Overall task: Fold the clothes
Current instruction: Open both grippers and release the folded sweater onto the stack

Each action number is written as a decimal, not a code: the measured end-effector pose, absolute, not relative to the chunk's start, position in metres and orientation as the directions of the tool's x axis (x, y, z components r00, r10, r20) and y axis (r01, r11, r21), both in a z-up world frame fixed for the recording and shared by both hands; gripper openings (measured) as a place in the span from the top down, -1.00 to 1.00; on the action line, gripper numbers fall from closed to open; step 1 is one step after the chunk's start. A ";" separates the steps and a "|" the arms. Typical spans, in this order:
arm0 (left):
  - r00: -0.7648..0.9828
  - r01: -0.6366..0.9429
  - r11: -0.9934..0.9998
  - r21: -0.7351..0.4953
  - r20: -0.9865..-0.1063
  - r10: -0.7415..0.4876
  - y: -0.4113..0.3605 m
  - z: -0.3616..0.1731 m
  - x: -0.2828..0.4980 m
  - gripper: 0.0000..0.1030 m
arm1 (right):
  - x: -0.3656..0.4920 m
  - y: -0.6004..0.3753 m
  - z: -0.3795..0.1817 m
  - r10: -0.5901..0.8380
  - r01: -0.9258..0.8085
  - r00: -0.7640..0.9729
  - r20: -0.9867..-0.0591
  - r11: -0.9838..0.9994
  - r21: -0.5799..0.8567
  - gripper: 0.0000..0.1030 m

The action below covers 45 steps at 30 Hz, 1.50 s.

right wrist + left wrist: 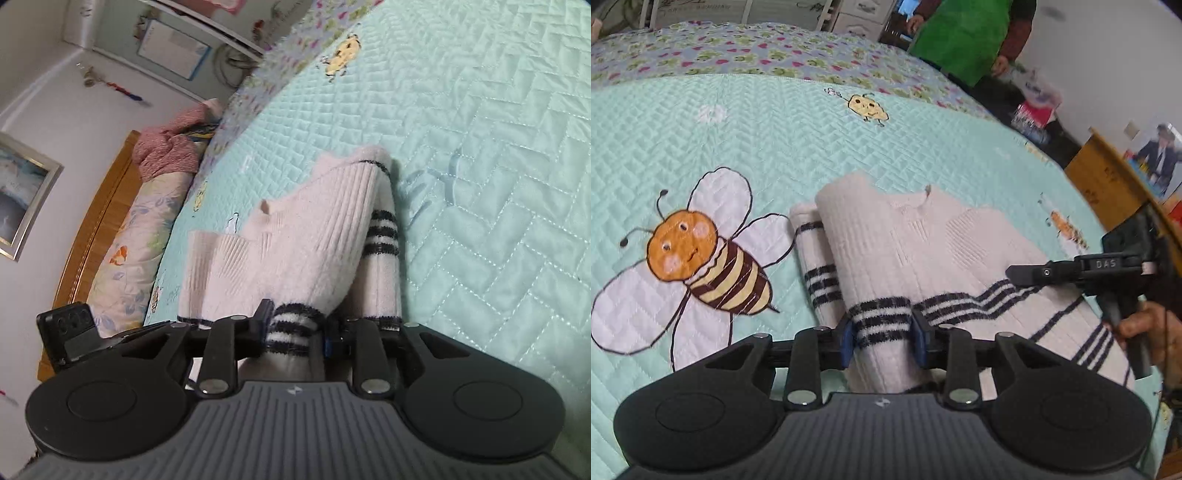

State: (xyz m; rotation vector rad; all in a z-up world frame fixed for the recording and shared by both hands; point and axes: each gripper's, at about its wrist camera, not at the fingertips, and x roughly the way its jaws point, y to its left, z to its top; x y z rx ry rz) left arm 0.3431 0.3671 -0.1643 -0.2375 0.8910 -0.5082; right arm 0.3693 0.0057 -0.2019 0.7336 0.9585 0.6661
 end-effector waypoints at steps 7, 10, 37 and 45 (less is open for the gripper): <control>0.559 0.313 0.864 -0.394 -0.659 -0.503 0.368 -0.154 0.343 0.55 | 0.367 0.026 -0.176 0.731 -0.334 0.449 -0.514 0.671 0.662 0.58; 0.592 0.337 0.870 -0.360 -0.638 -0.493 0.366 -0.146 0.340 0.70 | 0.364 0.038 -0.154 0.699 -0.419 0.484 -0.527 0.713 0.562 0.64; 0.805 0.019 0.909 -0.417 -0.532 -0.261 0.397 -0.108 0.329 -0.16 | 0.394 -0.034 -0.155 0.554 -0.119 0.720 -0.417 0.692 0.712 -0.25; 0.722 0.233 0.878 -0.418 -0.531 -0.444 0.330 -0.097 0.270 -0.39 | 0.327 -0.014 -0.117 0.773 -0.304 0.599 -0.208 0.459 0.835 -0.24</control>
